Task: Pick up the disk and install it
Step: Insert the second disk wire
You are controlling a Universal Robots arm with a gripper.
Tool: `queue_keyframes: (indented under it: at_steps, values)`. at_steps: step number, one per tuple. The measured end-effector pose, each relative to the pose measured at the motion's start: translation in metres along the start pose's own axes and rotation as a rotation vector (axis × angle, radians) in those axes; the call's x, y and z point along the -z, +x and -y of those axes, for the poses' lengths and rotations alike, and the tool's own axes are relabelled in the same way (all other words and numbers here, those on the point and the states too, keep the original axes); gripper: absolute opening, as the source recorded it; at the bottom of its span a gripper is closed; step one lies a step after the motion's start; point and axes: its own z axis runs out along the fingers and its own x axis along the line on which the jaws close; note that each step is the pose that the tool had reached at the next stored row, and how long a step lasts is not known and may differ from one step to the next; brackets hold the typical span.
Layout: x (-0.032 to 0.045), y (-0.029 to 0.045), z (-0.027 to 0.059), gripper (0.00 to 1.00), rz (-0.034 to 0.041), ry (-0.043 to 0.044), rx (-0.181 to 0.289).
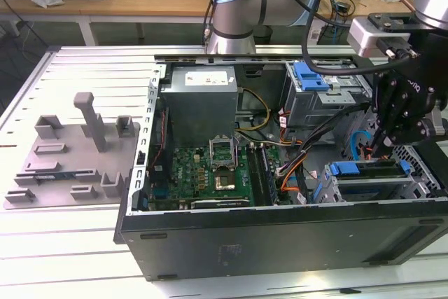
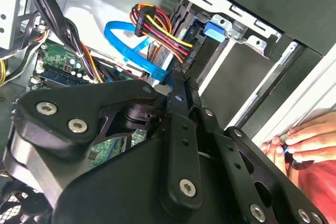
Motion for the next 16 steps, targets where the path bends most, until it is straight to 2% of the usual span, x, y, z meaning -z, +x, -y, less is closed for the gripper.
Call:
queue_keyframes:
  at_steps: [2,5,7,16]
  values:
    - [-0.0001,0.0,0.0,0.16,0.0036,-0.0035,0.0]
    - [-0.0001,0.0006,0.0001,0.16,0.0168,-0.0065,0.0]
    - [-0.0003,0.001,0.0001,0.16,0.0218,-0.0074,0.003]
    - [-0.0008,0.0019,0.0001,0.16,0.024,-0.0079,0.015]
